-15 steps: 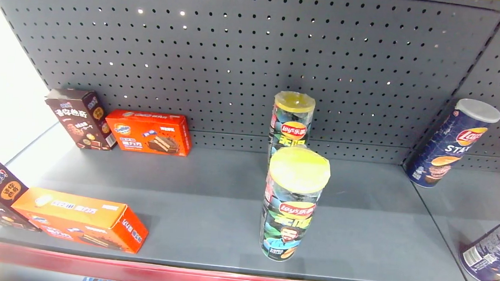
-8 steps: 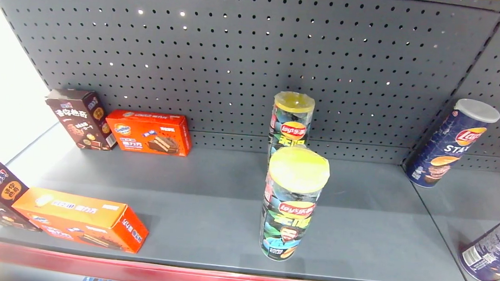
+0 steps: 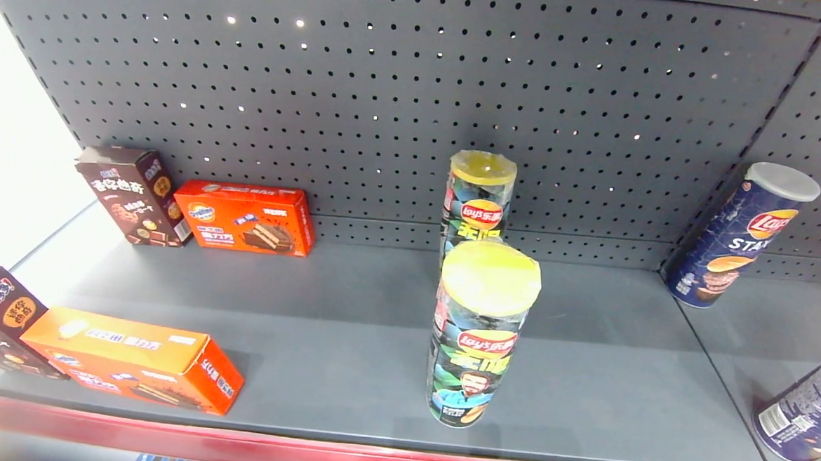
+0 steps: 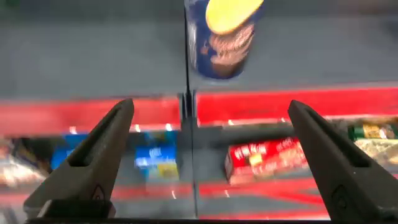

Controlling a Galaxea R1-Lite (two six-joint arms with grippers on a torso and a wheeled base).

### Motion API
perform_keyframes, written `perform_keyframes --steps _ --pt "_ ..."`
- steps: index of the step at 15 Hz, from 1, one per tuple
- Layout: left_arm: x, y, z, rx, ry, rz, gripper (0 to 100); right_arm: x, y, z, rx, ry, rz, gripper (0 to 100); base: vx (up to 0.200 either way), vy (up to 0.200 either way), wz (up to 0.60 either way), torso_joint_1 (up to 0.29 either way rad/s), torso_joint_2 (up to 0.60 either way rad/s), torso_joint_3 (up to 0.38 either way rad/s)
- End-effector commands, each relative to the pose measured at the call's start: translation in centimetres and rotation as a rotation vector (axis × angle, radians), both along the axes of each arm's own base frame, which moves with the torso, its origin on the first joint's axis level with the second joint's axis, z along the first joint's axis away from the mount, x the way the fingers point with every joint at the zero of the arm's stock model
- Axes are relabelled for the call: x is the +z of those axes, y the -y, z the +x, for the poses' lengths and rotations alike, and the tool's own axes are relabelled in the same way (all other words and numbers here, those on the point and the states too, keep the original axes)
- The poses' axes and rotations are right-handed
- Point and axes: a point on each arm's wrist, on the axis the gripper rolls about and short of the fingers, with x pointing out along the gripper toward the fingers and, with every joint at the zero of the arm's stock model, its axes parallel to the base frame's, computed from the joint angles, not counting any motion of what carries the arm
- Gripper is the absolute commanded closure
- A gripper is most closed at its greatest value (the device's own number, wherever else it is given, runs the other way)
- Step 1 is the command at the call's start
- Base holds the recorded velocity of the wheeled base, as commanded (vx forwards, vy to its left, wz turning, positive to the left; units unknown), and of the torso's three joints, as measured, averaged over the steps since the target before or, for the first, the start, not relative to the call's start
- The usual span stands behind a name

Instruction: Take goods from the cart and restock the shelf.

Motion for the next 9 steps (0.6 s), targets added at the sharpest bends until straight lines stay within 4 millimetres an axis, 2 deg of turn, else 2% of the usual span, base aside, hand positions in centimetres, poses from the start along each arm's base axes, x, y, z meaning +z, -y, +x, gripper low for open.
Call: perform_keyframes --steps 1,2,5,7,9 --pt "0.01 0.18 0.02 0.093 -0.004 0.015 0 -0.50 -0.19 -0.48 0.050 0.031 -0.045 0 0.000 0.000 0.00 0.000 0.00 0.000" --pt "-0.04 0.28 -0.02 0.143 0.001 0.017 0 -0.48 -0.19 -0.48 0.049 0.033 -0.046 0 0.000 0.000 0.00 0.000 0.00 0.000" --pt "-0.07 0.30 -0.12 0.119 0.013 0.018 0 -0.52 -0.19 -0.47 0.049 0.031 -0.045 0 0.000 0.000 0.00 0.000 0.00 0.000" --pt "-0.06 0.49 -0.30 -0.048 0.031 -0.035 0 -0.52 -0.19 -0.47 0.049 0.031 -0.045 0 0.000 0.000 0.00 0.000 0.00 0.000" --pt "-0.08 0.44 -0.40 -0.074 0.034 -0.107 0 -0.52 -0.19 -0.47 0.049 0.031 -0.045 0 0.000 0.000 0.00 0.000 0.00 0.000"
